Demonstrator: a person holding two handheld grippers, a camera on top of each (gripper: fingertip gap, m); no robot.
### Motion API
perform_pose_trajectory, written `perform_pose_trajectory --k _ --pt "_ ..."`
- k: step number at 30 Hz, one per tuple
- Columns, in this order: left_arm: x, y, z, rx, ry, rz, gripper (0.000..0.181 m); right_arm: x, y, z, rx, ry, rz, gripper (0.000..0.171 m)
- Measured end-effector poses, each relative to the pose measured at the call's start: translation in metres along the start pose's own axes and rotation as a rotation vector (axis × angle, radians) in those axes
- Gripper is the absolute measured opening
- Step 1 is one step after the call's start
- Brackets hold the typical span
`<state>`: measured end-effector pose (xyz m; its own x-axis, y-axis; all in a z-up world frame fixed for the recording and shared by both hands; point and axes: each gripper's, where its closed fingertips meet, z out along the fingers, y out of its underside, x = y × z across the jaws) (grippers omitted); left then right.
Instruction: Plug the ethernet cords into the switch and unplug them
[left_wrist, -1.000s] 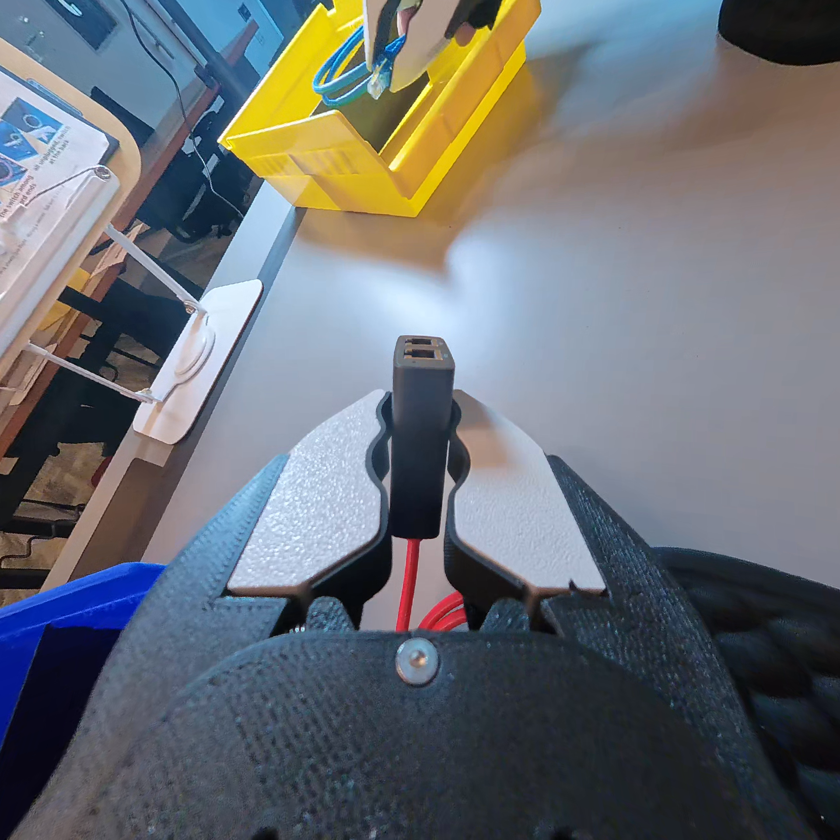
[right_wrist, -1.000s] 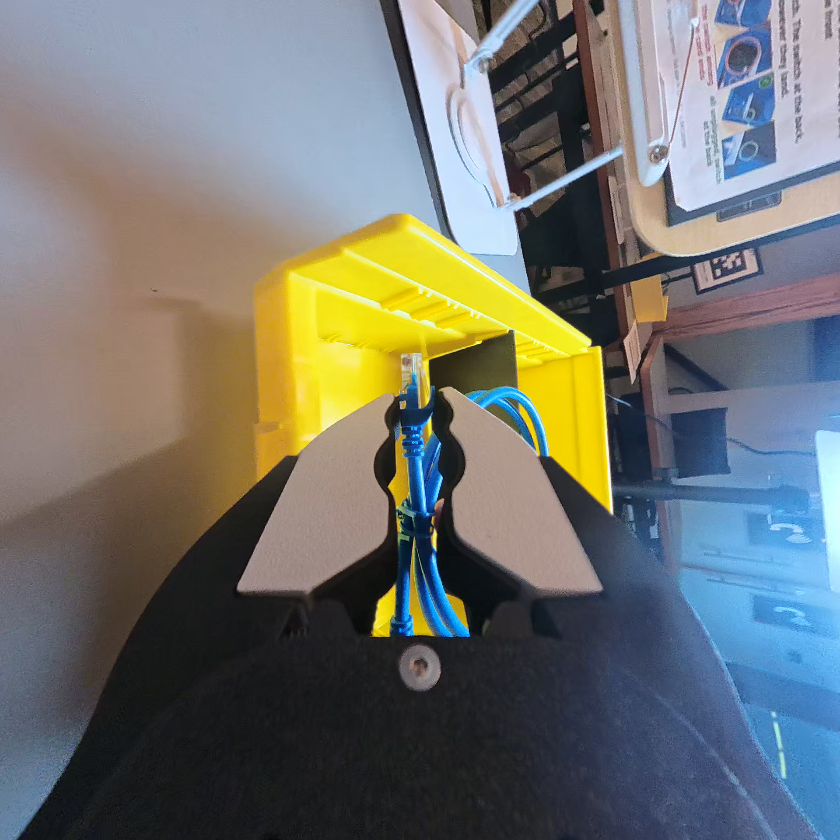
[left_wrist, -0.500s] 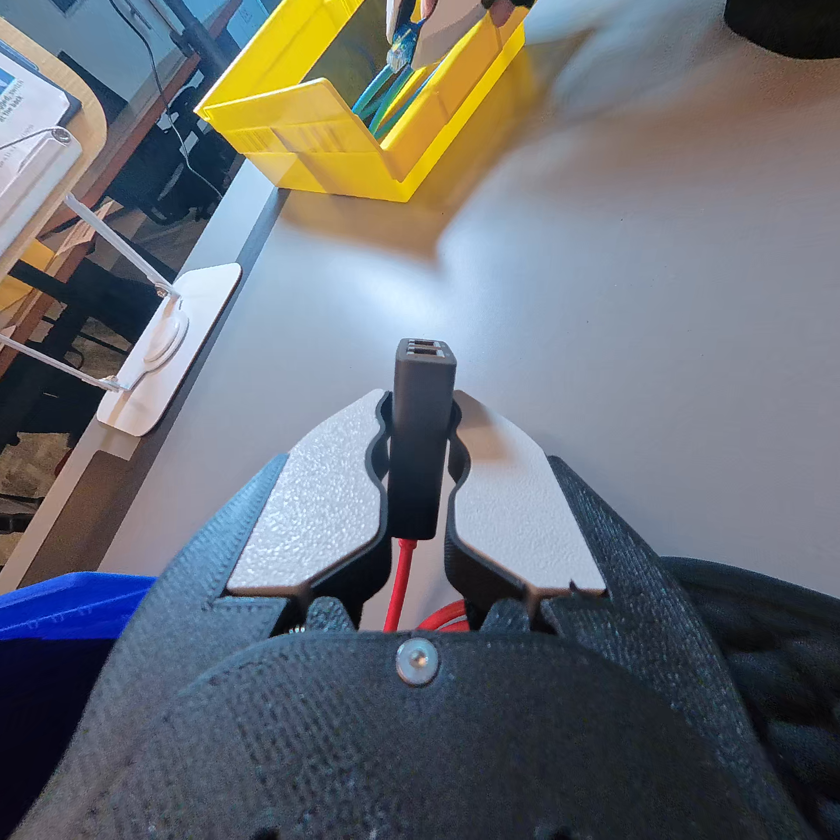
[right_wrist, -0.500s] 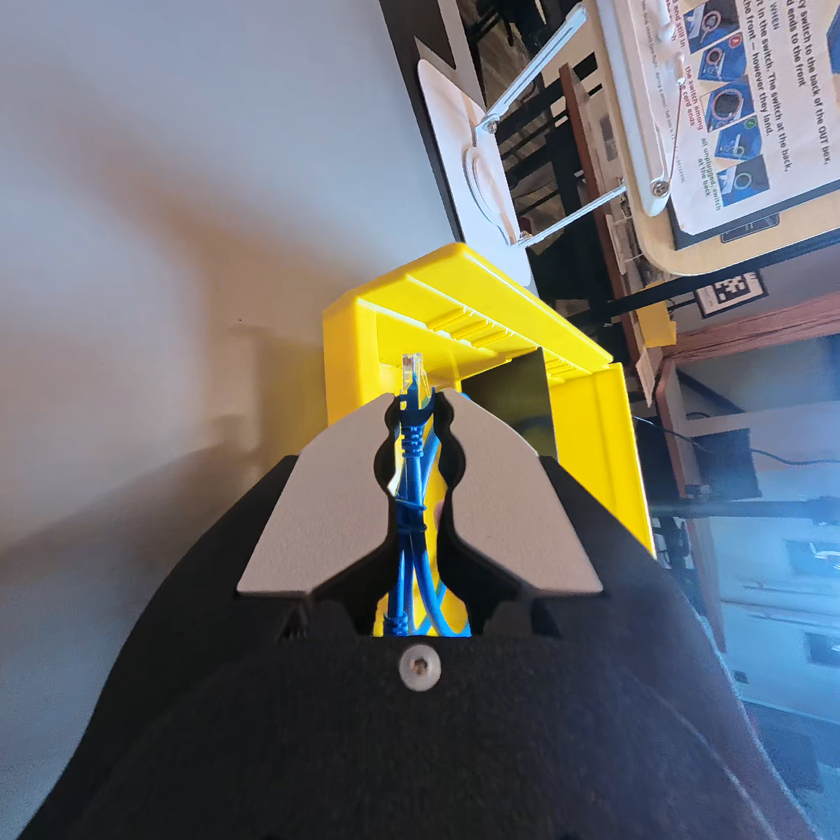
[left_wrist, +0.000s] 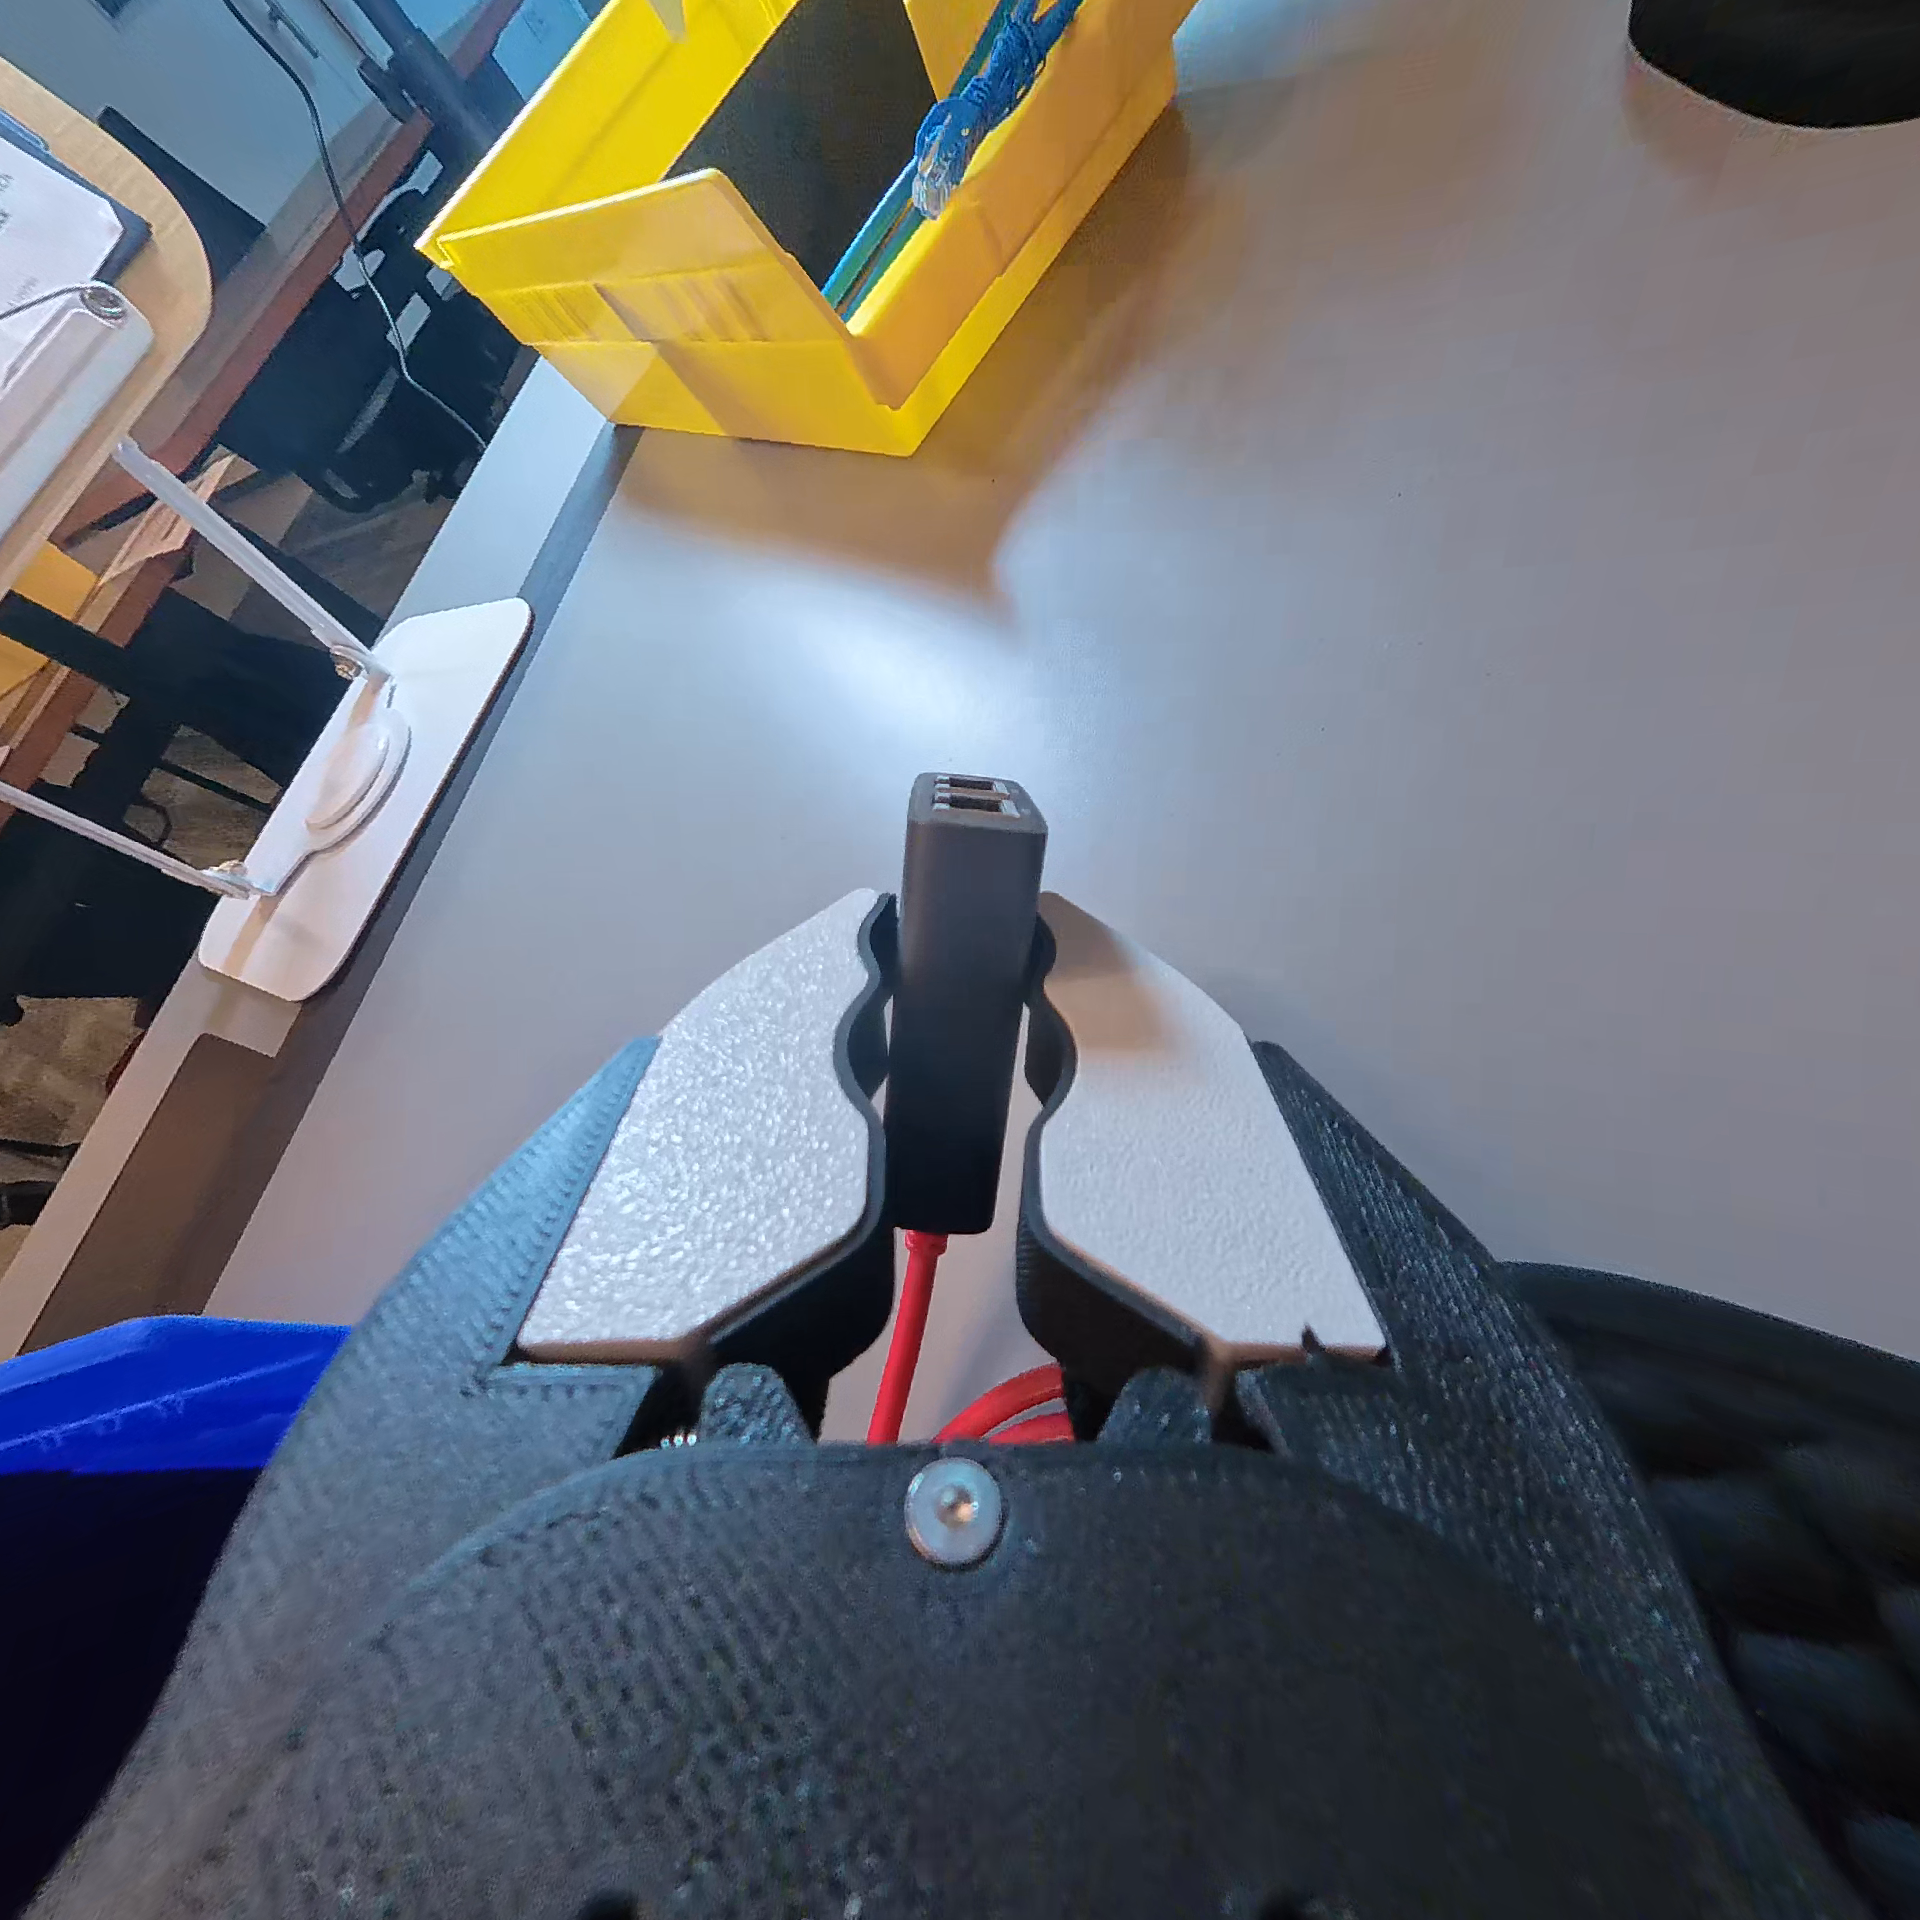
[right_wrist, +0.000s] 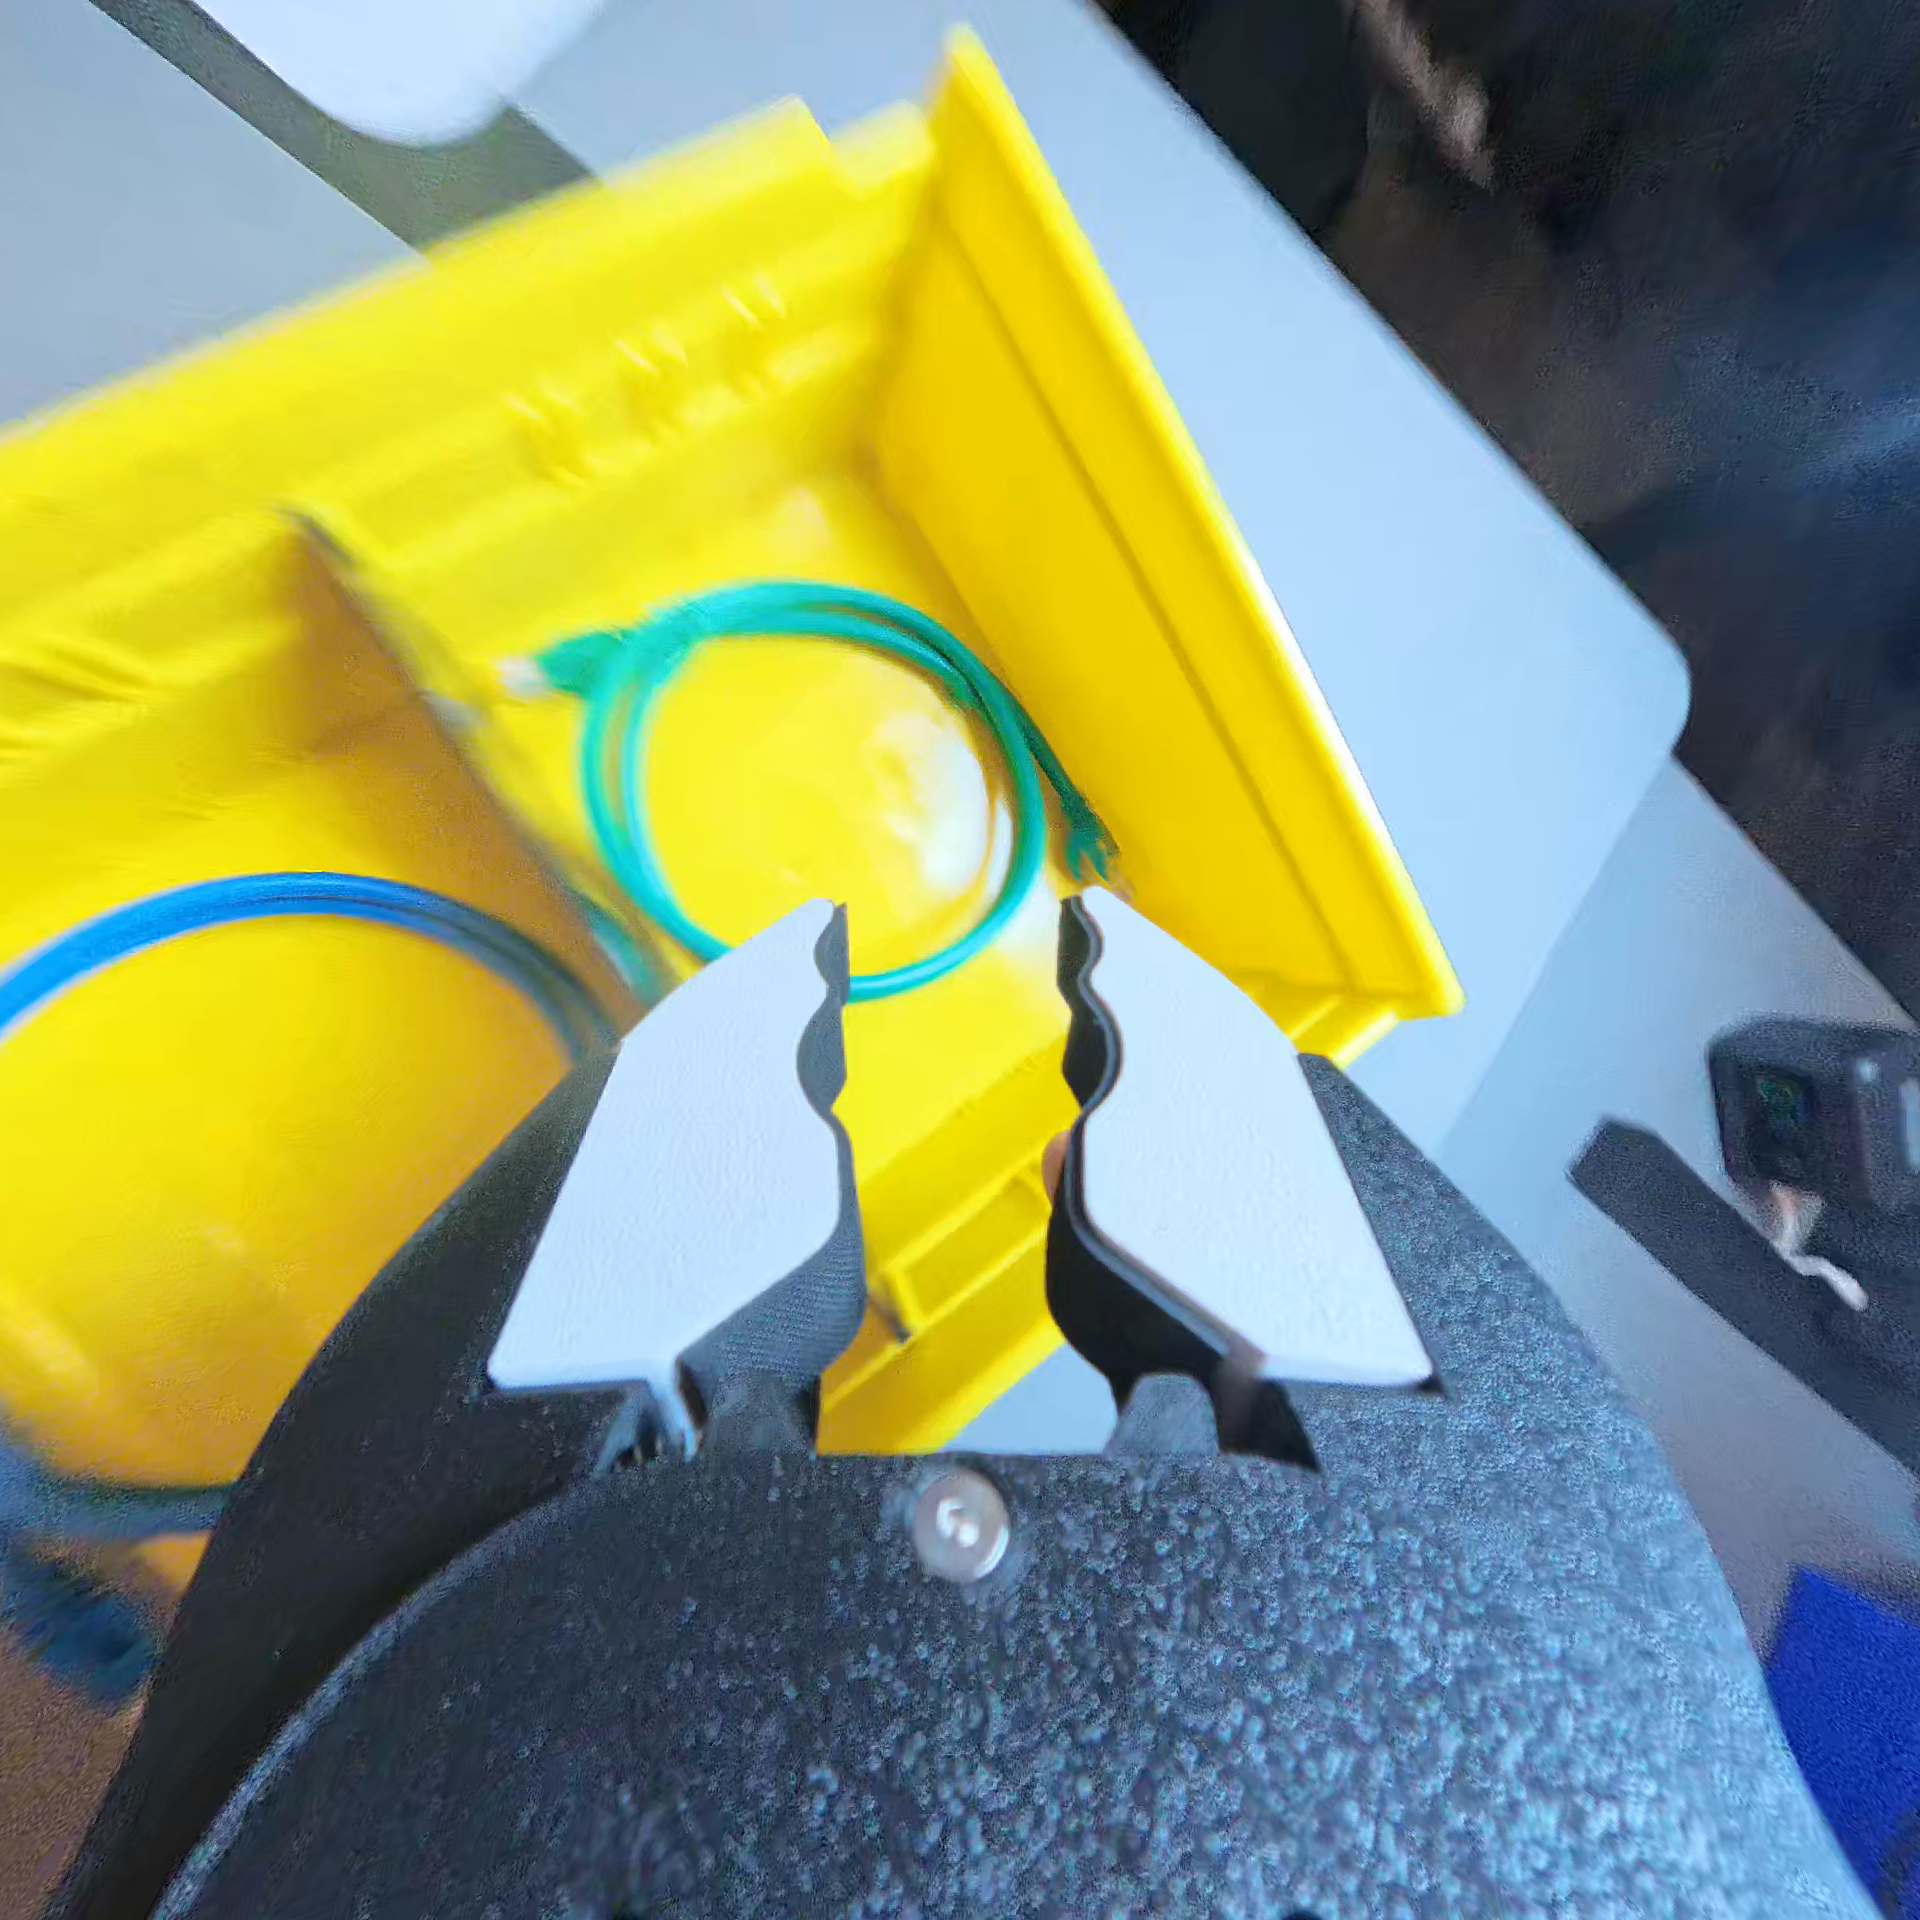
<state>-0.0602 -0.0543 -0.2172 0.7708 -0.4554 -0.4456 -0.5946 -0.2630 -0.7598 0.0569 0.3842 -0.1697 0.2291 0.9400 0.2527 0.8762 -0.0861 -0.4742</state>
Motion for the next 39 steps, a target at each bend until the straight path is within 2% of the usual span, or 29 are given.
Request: perform_pose_trajectory --k 3,6,7,8,9,12,17,19,20,21,24,26,27,29,33,36,39 --pt "-0.001 -0.001 -0.001 0.005 -0.003 0.0 0.022 0.012 0.021 0.045 -0.217 0.013 0.022 0.042" --pt "-0.002 0.0 -0.002 0.009 -0.003 -0.005 0.022 0.011 0.034 0.07 -0.37 0.028 0.008 0.039" --pt "-0.002 0.0 -0.002 0.008 -0.004 -0.004 0.022 0.013 0.036 0.074 -0.4 0.047 -0.012 0.026" --pt "-0.003 0.001 -0.003 0.007 -0.005 -0.003 0.022 0.011 0.035 0.077 -0.403 0.043 -0.022 0.004" --pt "-0.002 0.001 -0.003 0.007 -0.005 -0.001 0.023 0.007 0.034 0.077 -0.409 0.02 -0.023 0.0" --pt "-0.002 0.001 -0.003 0.005 -0.006 0.009 0.023 0.011 0.022 0.067 -0.34 0.049 -0.055 0.0" --pt "0.003 0.003 -0.001 -0.014 -0.002 0.037 0.023 0.019 -0.006 0.024 -0.142 0.098 -0.041 0.0" --pt "0.005 0.004 0.0 -0.026 0.001 0.052 0.023 0.017 0.002 0.026 -0.184 0.081 -0.014 0.001" --pt "0.006 0.004 0.001 -0.031 0.001 0.058 0.023 0.013 0.008 0.034 -0.222 0.057 0.006 0.02" --pt "0.007 0.005 0.002 -0.036 0.001 0.062 0.023 0.011 0.016 0.044 -0.272 0.053 0.02 0.028" --pt "0.008 0.006 0.003 -0.041 0.001 0.062 0.023 0.009 0.035 0.072 -0.413 0.076 0.041 0.04" --pt "0.007 0.006 0.002 -0.038 0.001 0.059 0.023 0.003 0.046 0.084 -0.486 0.043 0.074 0.031" --pt "0.007 0.006 0.002 -0.036 0.0 0.057 0.023 0.004 0.05 0.088 -0.507 0.054 0.065 0.016" --pt "0.006 0.005 0.001 -0.033 -0.004 0.055 0.023 0.009 0.046 0.088 -0.476 0.083 0.045 0.009" --pt "0.006 0.006 0.002 -0.034 0.0 0.057 0.023 0.017 -0.004 0.048 -0.201 0.126 0.007 0.007" --pt "0.01 0.009 0.005 -0.052 0.006 0.075 0.023 0.012 -0.043 -0.013 -0.007 0.143 -0.031 0.006" --pt "0.011 0.009 0.006 -0.063 0.0 0.092 0.023 -0.007 -0.065 -0.078 0.106 0.111 -0.082 0.006"
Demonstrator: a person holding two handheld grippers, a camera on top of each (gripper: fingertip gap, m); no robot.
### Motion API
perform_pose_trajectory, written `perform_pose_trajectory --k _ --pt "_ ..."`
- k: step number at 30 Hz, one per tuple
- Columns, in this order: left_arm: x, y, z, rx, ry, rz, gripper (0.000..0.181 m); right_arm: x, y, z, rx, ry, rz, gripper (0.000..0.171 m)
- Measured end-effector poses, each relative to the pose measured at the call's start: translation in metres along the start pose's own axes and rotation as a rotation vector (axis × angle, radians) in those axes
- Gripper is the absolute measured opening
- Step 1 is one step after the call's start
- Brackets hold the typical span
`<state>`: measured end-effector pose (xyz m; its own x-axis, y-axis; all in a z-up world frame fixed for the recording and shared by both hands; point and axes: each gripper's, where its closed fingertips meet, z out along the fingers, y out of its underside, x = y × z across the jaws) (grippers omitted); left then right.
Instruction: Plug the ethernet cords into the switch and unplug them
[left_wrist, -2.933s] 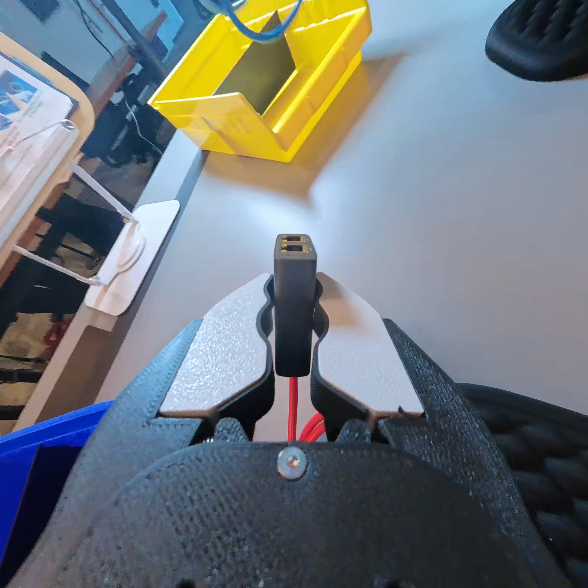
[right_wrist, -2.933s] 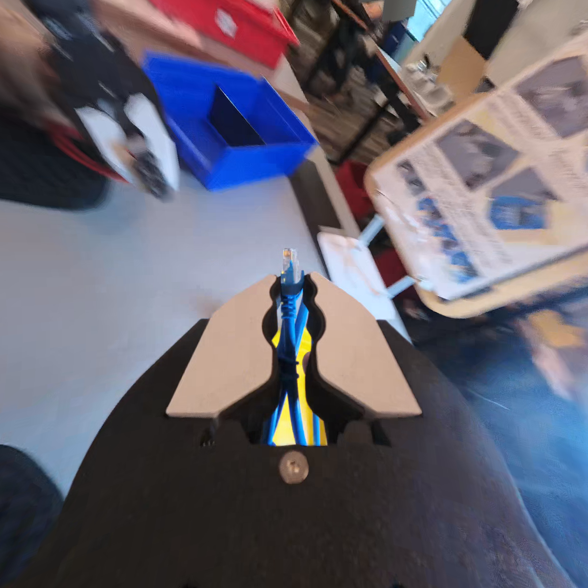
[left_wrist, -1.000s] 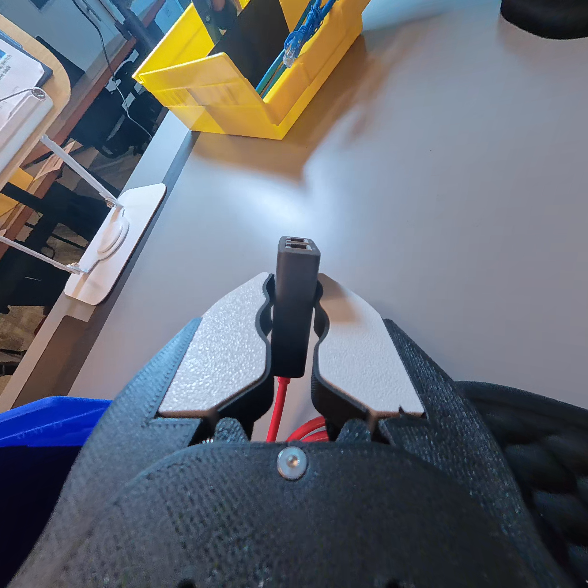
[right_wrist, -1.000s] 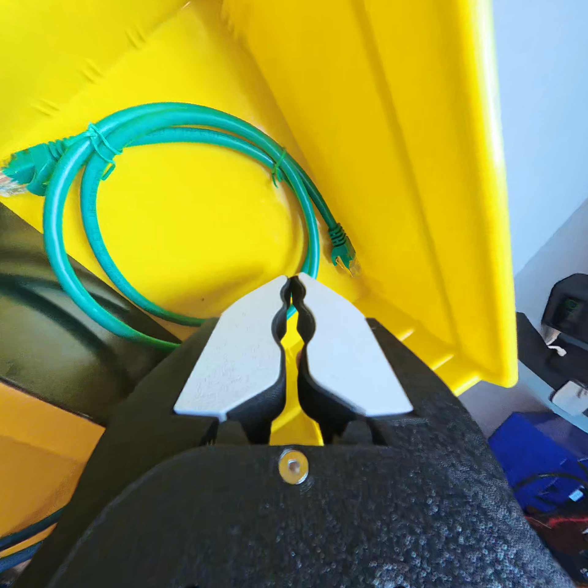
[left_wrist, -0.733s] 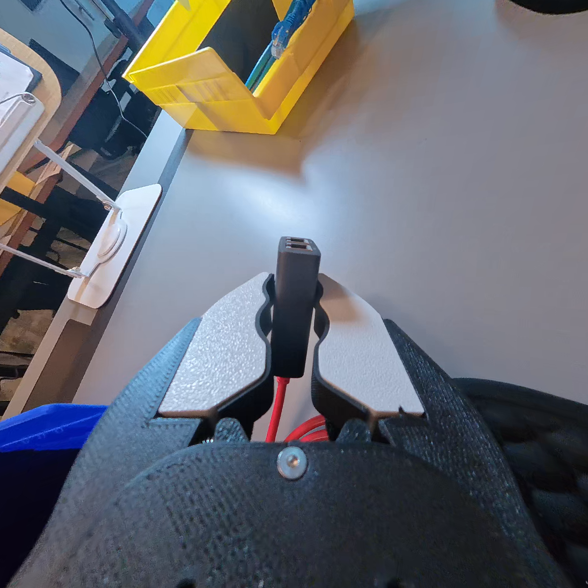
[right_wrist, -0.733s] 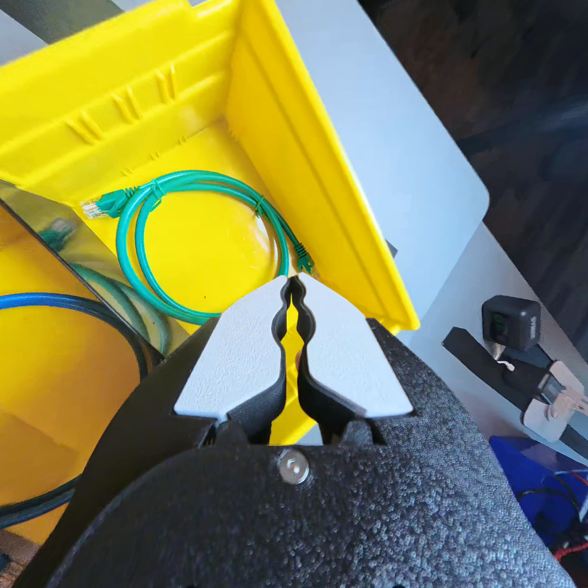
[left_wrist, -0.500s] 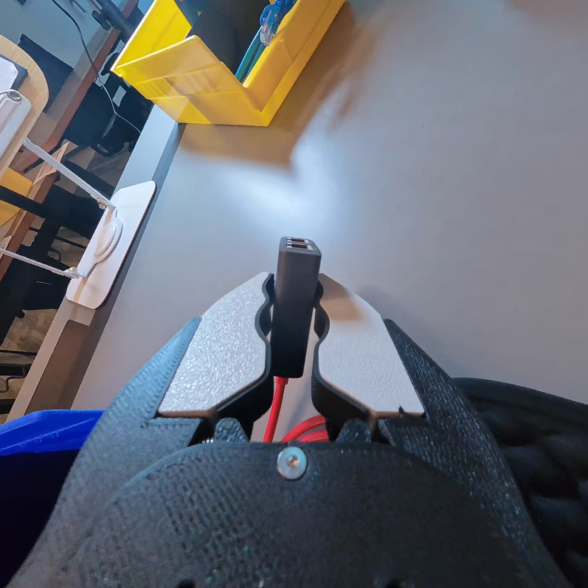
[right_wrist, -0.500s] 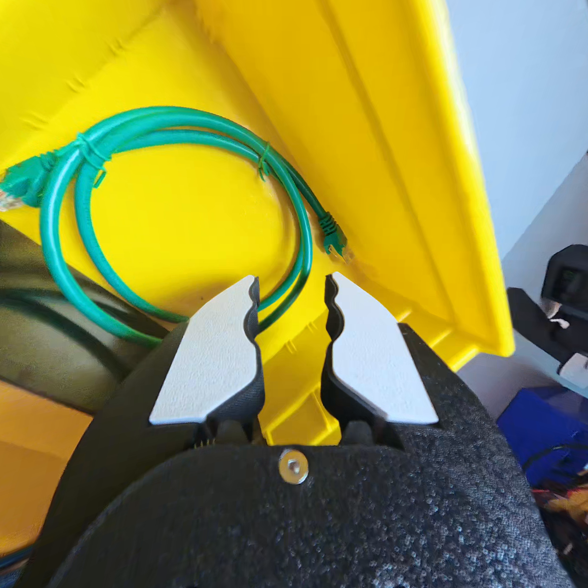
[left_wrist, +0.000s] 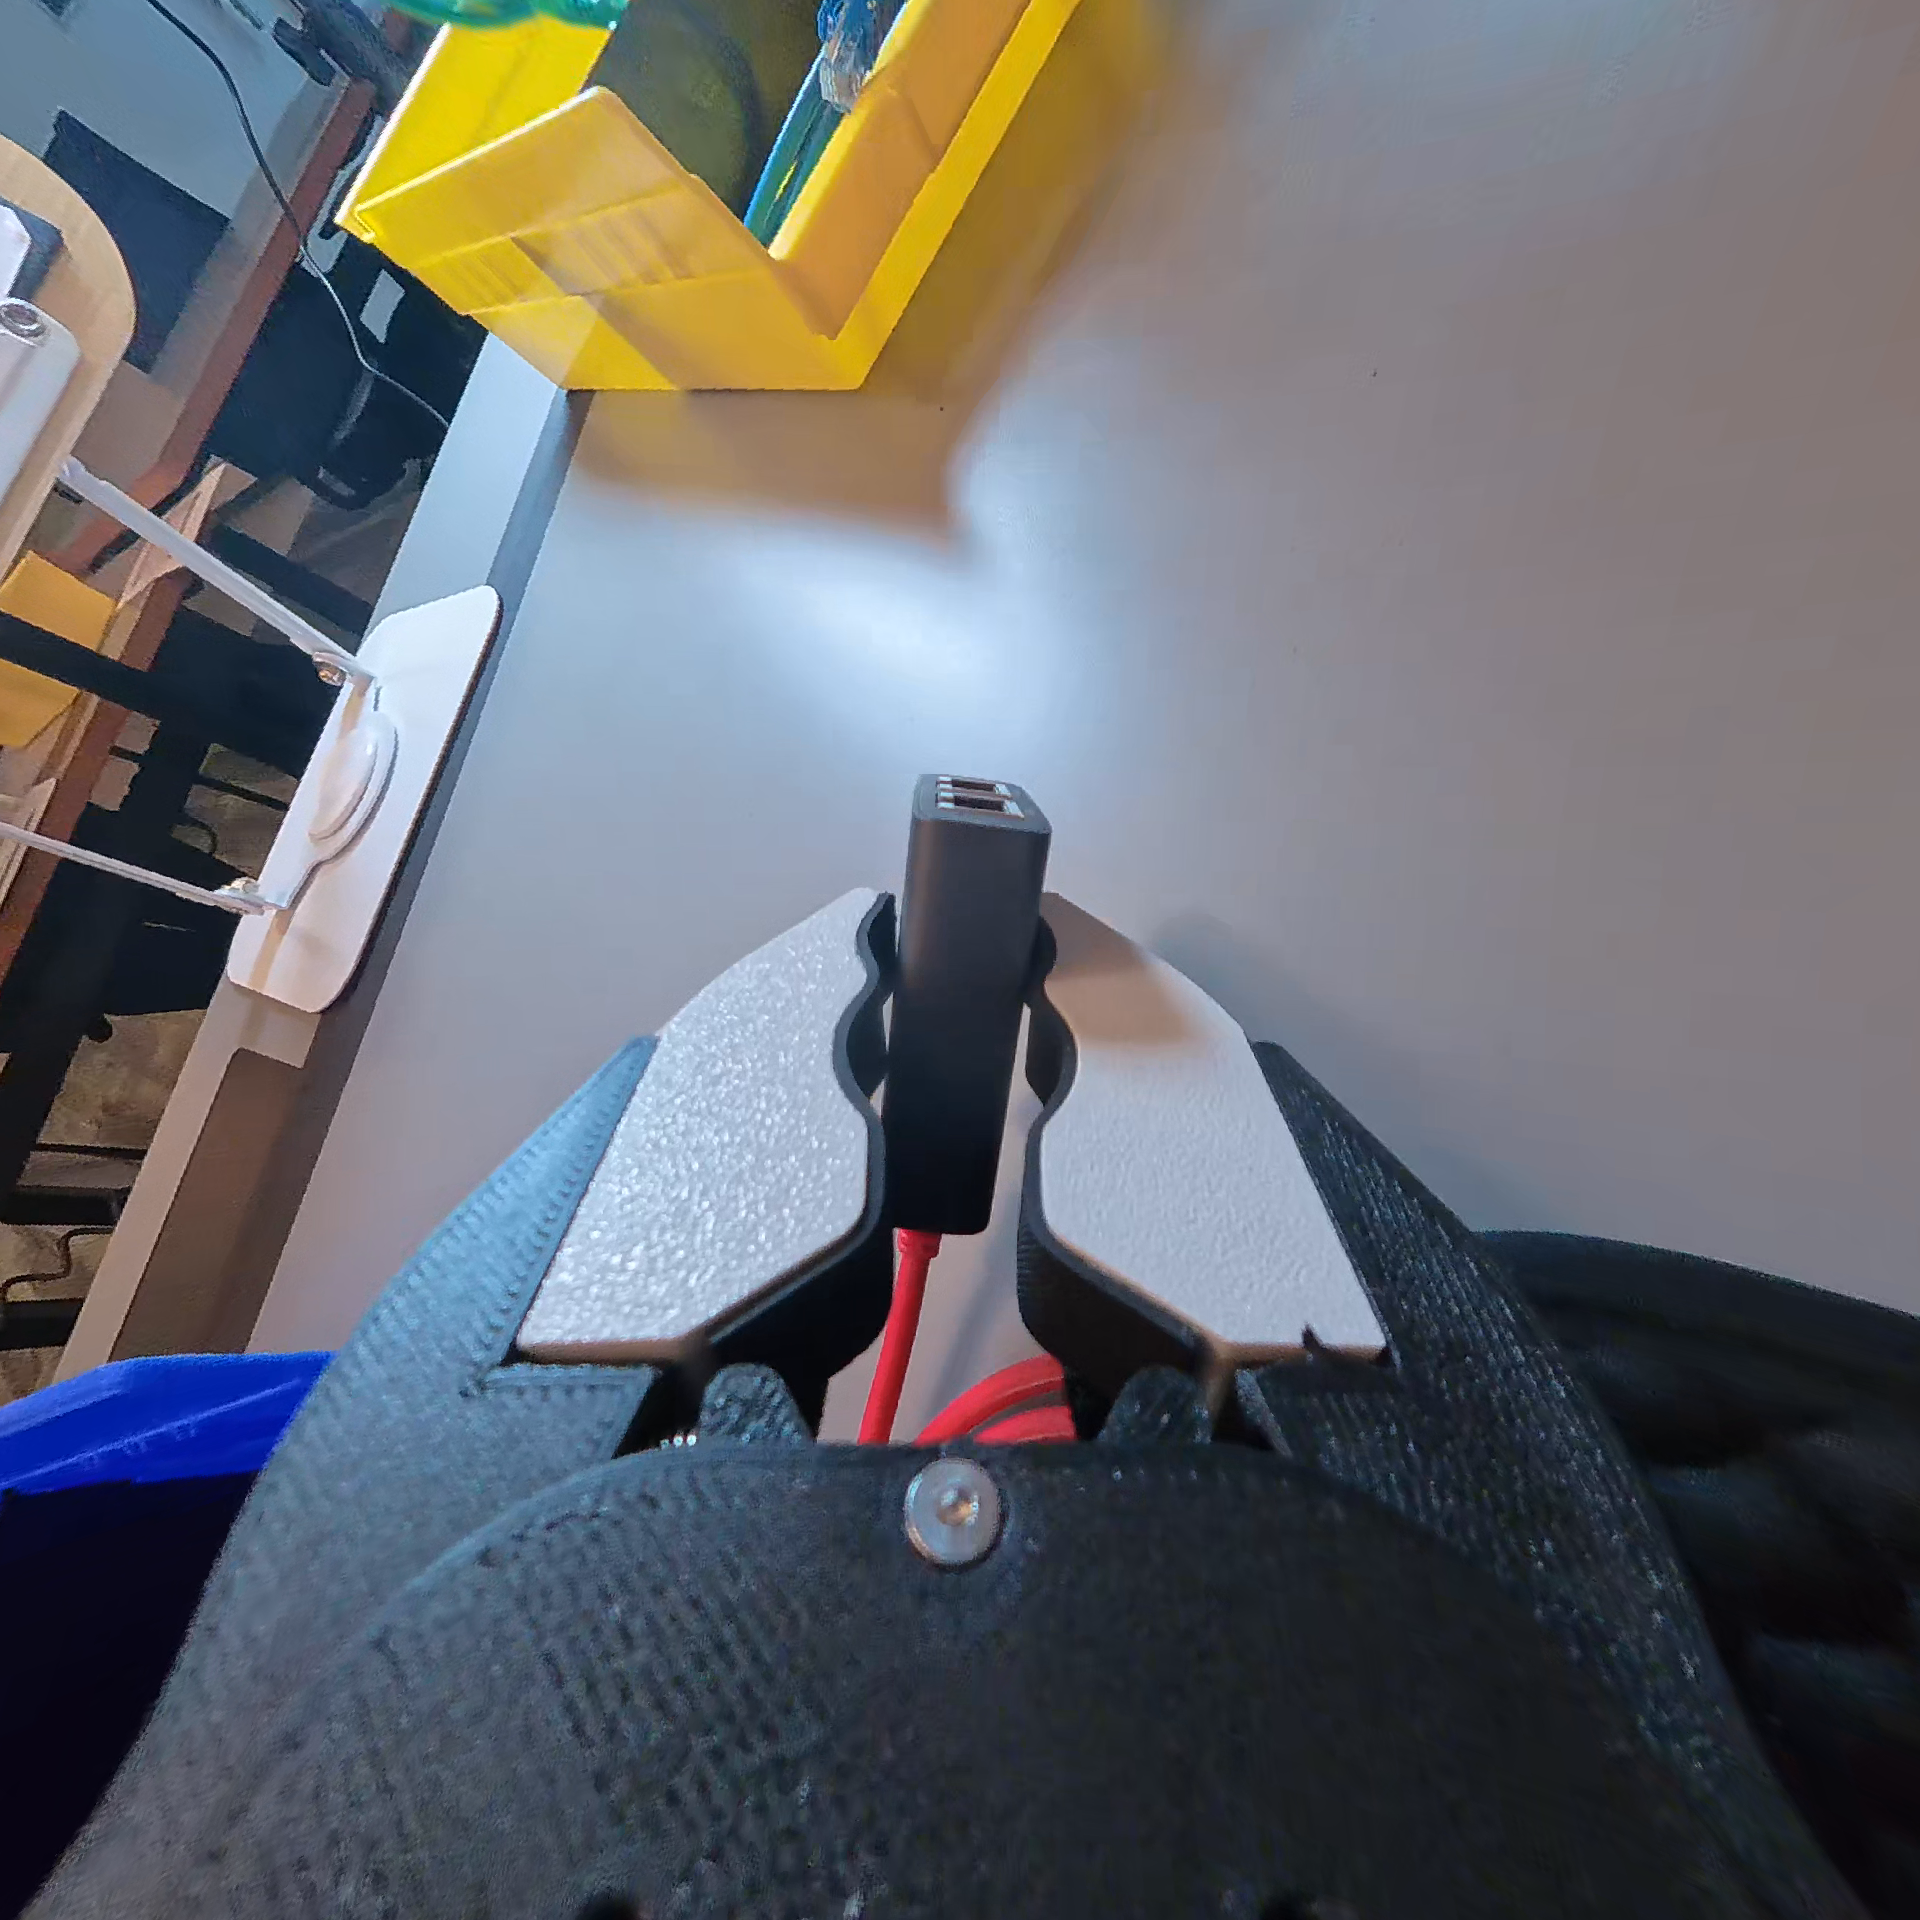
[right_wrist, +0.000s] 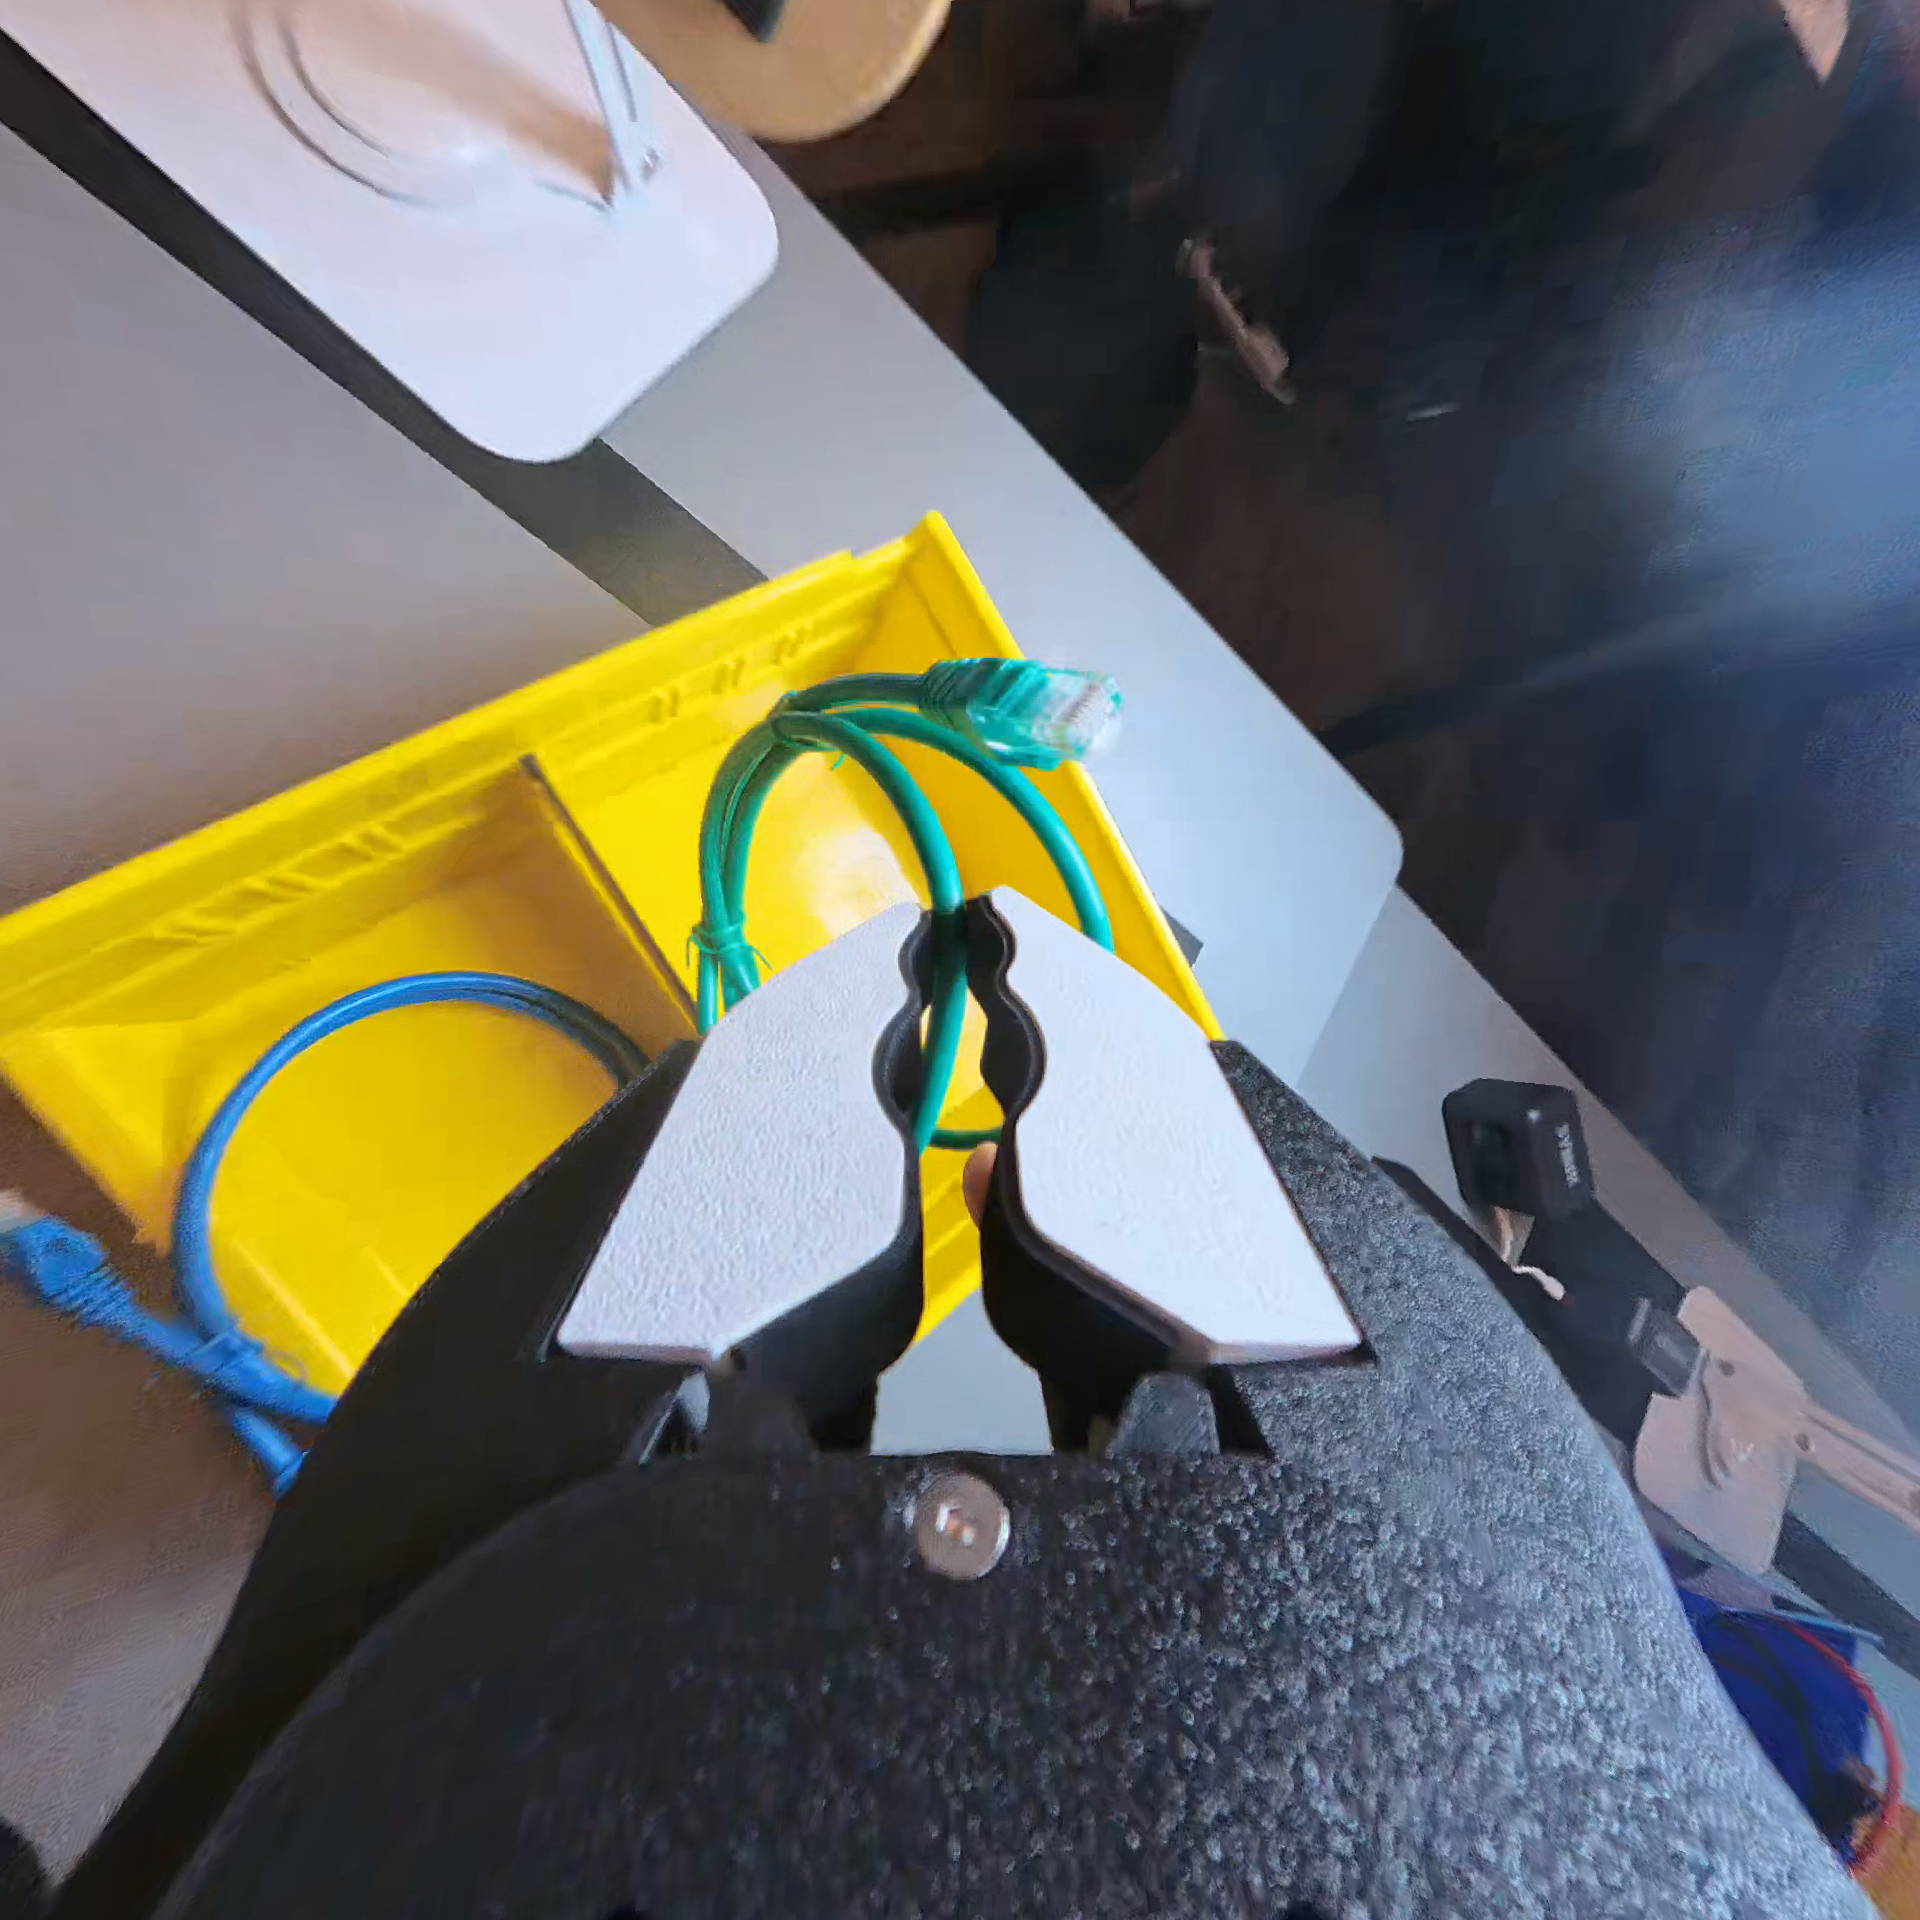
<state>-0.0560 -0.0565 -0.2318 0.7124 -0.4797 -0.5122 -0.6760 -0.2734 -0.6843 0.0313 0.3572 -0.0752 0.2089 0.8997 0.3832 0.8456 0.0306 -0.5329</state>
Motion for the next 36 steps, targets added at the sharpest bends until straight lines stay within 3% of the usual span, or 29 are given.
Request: perform_pose_trajectory --k 4,7,10,13,15,20,24,27,31,32,33,36 --pt "0.0 0.0 0.0 -0.003 -0.006 0.006 0.023 -0.026 -0.016 -0.066 0.089 -0.105 -0.011 0.006" --pt "0.001 0.001 0.0 -0.012 -0.008 0.022 0.023 -0.054 -0.007 -0.084 0.089 -0.217 -0.008 0.006" --pt "0.003 0.002 0.001 -0.023 -0.002 0.035 0.023 -0.071 0.019 -0.06 0.025 -0.234 0.004 0.006" --pt "0.003 0.002 0.001 -0.026 -0.002 0.039 0.023 -0.081 0.065 -0.007 -0.111 -0.186 0.011 0.008" --pt "0.003 0.002 0.001 -0.022 -0.003 0.035 0.023 -0.079 0.091 0.017 -0.19 -0.131 -0.028 0.026" --pt "0.004 0.004 0.004 -0.026 0.009 0.03 0.023 -0.067 0.066 -0.005 0.008 -0.096 0.005 0.033" --pt "0.005 0.005 0.004 -0.033 0.004 0.041 0.023 -0.111 0.06 -0.03 0.059 -0.253 -0.111 0.035" --pt "0.003 0.004 0.004 -0.03 -0.006 0.039 0.023 -0.147 0.073 -0.022 0.012 -0.261 -0.224 0.041" --pt "0.004 0.005 0.005 -0.038 -0.009 0.046 0.023 -0.174 0.08 0.011 -0.054 -0.239 -0.16 0.049" --pt "0.004 0.004 0.005 -0.038 -0.012 0.048 0.023 -0.175 0.08 0.019 -0.06 -0.23 -0.151 0.043" --pt "0.003 0.004 0.004 -0.037 -0.015 0.048 0.023 -0.179 0.076 0.022 -0.04 -0.251 -0.126 0.018" --pt "0.002 0.003 0.003 -0.026 -0.017 0.037 0.023 -0.18 0.08 0.019 -0.116 -0.27 -0.222 0.01"
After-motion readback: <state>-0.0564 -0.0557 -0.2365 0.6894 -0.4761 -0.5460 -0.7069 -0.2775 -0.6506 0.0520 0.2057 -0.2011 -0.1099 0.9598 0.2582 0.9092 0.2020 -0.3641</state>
